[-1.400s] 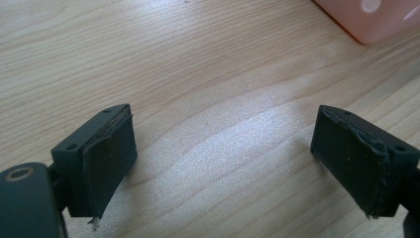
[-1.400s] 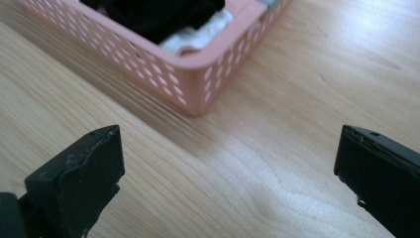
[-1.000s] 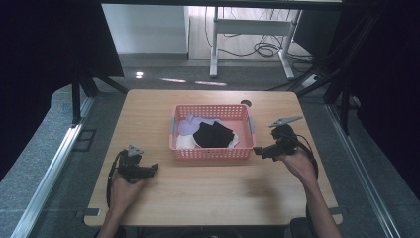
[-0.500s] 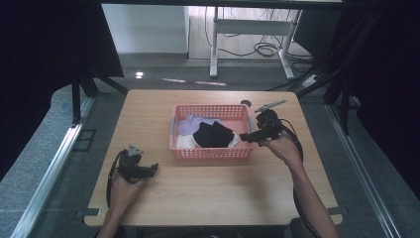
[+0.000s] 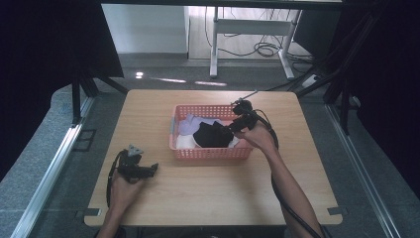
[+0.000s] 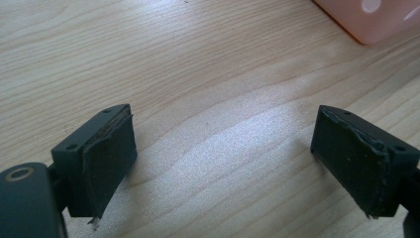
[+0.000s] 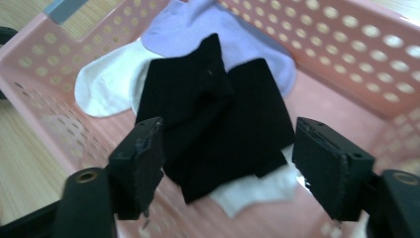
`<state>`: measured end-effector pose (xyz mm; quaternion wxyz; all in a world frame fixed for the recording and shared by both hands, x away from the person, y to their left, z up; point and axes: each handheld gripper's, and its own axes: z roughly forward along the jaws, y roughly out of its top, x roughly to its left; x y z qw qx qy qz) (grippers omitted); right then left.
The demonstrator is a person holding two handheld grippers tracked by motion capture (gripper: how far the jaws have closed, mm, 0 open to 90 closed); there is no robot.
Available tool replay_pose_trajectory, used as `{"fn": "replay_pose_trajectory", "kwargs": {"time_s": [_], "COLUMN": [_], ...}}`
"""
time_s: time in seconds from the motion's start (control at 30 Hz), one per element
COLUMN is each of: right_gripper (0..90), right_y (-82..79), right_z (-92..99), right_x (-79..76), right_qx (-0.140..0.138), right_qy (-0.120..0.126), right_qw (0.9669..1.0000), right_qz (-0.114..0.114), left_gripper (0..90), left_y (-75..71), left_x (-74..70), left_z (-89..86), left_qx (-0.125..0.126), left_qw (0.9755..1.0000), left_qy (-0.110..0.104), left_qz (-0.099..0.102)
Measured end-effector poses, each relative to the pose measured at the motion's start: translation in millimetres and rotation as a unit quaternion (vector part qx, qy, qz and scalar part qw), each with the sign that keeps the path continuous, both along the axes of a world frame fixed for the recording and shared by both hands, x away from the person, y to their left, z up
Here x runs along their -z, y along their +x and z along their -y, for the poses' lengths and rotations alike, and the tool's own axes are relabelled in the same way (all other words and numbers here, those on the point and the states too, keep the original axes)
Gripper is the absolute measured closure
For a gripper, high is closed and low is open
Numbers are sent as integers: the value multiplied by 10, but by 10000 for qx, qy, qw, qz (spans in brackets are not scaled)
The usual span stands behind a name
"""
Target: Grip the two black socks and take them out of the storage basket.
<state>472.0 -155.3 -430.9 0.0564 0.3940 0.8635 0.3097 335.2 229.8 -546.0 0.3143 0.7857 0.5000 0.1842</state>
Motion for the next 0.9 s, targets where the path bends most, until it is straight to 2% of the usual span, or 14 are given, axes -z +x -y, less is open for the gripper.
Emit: {"fn": "replay_pose_trajectory", "kwargs": {"time_s": [0.2,0.23,0.43,0.53,0.57,0.6,0.63,0.67,0.73,0.77,0.87,0.9], "right_gripper": [378,389,395,438,519,565,565,622,769,831,839,841], "right_y": [109,156,280,310,325,323,323,312,280,248,227,209], "right_z": [-196,-276,-444,-505,-552,-571,-571,-588,-608,-616,-614,-603], "right_x": [100,153,303,366,422,445,445,457,458,419,345,239], "right_qx": [-137,-142,-171,-183,-234,-320,-320,-395,-493,-547,-567,-588], "right_qy": [-122,-175,-415,-535,-653,-766,-766,-852,-778,-779,-677,-563], "right_qw": [9998,9997,9988,9981,9971,9961,9961,9953,9955,9954,9961,9967], "right_qz": [-65,-124,-181,-254,-327,-307,-307,-228,-203,-105,-91,-70], "left_gripper": [99,99,99,99,99,99,99,99,99,99,99,99], "left_y": [0,0,0,1,1,1,1,1,1,0,1,1], "left_x": [0,-1,-1,-1,0,-1,-1,-1,0,-1,-1,-1], "left_z": [0,0,-1,-1,0,-1,-1,-1,0,0,-2,-1], "left_qx": [-1,0,1,1,-1,2,2,2,1,0,4,3], "left_qw": [10000,10000,10000,10000,10000,10000,10000,10000,10000,10000,10000,10000], "left_qy": [1,-1,-2,-2,-2,-2,-2,-1,-1,-3,7,7], "left_qz": [-1,-3,-3,-4,-2,-4,-4,-4,-3,-4,-6,-5]}}
